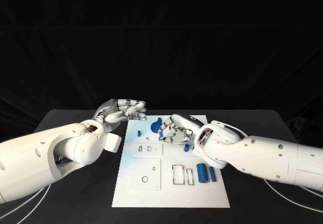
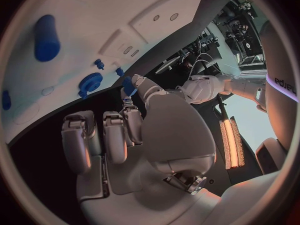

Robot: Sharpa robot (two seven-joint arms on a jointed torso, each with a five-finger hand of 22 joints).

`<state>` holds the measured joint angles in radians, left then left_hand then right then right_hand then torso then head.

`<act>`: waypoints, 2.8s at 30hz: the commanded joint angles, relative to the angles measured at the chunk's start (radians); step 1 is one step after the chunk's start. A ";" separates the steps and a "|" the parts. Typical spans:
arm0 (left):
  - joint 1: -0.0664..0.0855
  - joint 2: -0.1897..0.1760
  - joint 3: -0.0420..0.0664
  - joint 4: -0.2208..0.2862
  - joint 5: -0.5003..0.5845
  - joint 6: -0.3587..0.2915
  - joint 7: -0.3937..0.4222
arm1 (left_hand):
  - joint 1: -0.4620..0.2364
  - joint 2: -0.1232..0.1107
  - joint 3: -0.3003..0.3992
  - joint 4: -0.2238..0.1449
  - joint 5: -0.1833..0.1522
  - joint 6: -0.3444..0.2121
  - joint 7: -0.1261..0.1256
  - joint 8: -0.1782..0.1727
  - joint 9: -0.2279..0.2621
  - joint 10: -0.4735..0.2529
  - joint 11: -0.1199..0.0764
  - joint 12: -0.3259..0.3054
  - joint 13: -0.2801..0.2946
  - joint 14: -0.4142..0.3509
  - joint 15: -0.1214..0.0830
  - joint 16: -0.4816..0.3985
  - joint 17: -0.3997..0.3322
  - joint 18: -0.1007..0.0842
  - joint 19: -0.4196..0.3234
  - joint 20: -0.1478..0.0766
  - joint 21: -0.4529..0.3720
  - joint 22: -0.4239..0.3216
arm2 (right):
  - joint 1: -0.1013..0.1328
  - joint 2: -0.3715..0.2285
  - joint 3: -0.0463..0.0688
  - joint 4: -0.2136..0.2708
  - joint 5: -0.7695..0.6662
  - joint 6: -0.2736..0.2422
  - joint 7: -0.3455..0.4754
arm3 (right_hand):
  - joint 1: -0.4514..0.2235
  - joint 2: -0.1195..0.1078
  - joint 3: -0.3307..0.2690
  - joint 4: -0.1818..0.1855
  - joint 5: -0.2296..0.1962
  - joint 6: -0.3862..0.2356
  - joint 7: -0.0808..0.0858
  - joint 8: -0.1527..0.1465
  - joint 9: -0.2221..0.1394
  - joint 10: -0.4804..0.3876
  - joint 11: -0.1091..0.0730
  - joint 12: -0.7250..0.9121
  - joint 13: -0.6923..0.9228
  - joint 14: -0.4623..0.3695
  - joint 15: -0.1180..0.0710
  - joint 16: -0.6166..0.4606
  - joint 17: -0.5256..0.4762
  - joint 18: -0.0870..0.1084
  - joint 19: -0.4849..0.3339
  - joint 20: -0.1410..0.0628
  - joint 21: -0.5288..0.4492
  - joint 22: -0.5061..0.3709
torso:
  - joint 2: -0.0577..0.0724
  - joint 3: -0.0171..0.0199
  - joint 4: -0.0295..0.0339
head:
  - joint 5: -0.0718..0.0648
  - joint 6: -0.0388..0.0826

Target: Assemble the parts on the task board

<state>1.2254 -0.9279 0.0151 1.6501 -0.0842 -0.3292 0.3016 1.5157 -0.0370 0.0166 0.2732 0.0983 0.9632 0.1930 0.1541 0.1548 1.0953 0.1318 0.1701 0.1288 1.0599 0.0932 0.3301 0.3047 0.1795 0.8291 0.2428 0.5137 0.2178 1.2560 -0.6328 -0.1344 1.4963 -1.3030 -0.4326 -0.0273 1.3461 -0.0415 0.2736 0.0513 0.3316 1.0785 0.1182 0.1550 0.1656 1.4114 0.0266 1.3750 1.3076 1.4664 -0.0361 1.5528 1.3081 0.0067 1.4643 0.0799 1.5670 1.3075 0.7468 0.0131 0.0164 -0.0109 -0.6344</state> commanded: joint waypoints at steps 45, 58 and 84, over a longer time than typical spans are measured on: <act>0.001 -0.002 0.001 0.005 0.002 0.021 -0.002 | 0.002 0.001 -0.003 0.006 -0.003 -0.001 0.005 -0.004 -0.001 -0.001 0.009 -0.006 -0.001 0.010 0.002 -0.007 -0.002 0.004 -0.006 0.001 -0.005 -0.002 | -0.064 0.142 -0.010 -0.091 -0.301 0.138 -0.218 | -0.038 -0.026 -0.007 0.010 -0.014 0.010 -0.014 0.018 0.026 0.008 -0.001 -0.001 0.067 0.096 -0.003 0.003 0.227 -0.007 0.106 -0.007 0.004 0.263 | 0.001 0.0021 -0.0012 | 0.010 -0.011; 0.001 -0.003 0.001 0.005 0.002 0.023 -0.003 | 0.002 0.001 -0.003 0.006 -0.003 -0.001 0.005 -0.004 -0.001 -0.001 0.009 -0.006 -0.001 0.010 0.002 -0.007 -0.002 0.004 -0.006 0.001 -0.005 -0.002 | -0.064 0.129 -0.010 -0.079 -0.308 0.141 -0.229 | -0.042 -0.030 -0.009 0.012 -0.020 0.008 -0.013 0.017 0.026 0.005 0.000 -0.004 0.064 0.095 -0.003 0.001 0.225 -0.007 0.106 -0.007 0.004 0.263 | 0.001 0.0017 -0.0019 | 0.011 -0.012; 0.001 -0.006 0.001 0.009 0.002 0.022 -0.004 | 0.002 0.001 -0.003 0.006 -0.003 -0.001 0.005 -0.004 -0.001 -0.001 0.009 -0.006 -0.001 0.010 0.002 -0.007 -0.002 0.004 -0.006 0.001 -0.005 -0.002 | -0.064 0.135 -0.010 -0.079 -0.313 0.145 -0.248 | -0.065 -0.051 -0.019 0.022 -0.028 -0.022 -0.001 0.001 0.019 -0.013 0.009 -0.026 0.045 0.094 0.004 -0.002 0.218 -0.007 0.106 -0.003 0.004 0.263 | 0.000 0.0013 -0.0006 | 0.010 -0.014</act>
<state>1.2255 -0.9346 0.0151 1.6557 -0.0842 -0.3232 0.2936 1.5156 -0.0369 0.0141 0.2758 0.0983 0.9632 0.1929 0.1541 0.1548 1.0952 0.1318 0.1702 0.1289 1.0634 0.0968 0.3245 0.3042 0.1795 0.8291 0.2428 0.5138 0.2168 1.1975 -0.4970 -0.1406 1.4210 -1.6025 -0.3287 -0.2518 1.2840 -0.0875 0.2567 0.0677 0.3070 1.0612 0.1174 0.1618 0.1857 1.4022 0.0359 1.3529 1.3073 1.4664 -0.0360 1.5528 1.3073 0.0067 1.4642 0.0801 1.5663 1.3076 0.7470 0.0139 0.0156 -0.0012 -0.6471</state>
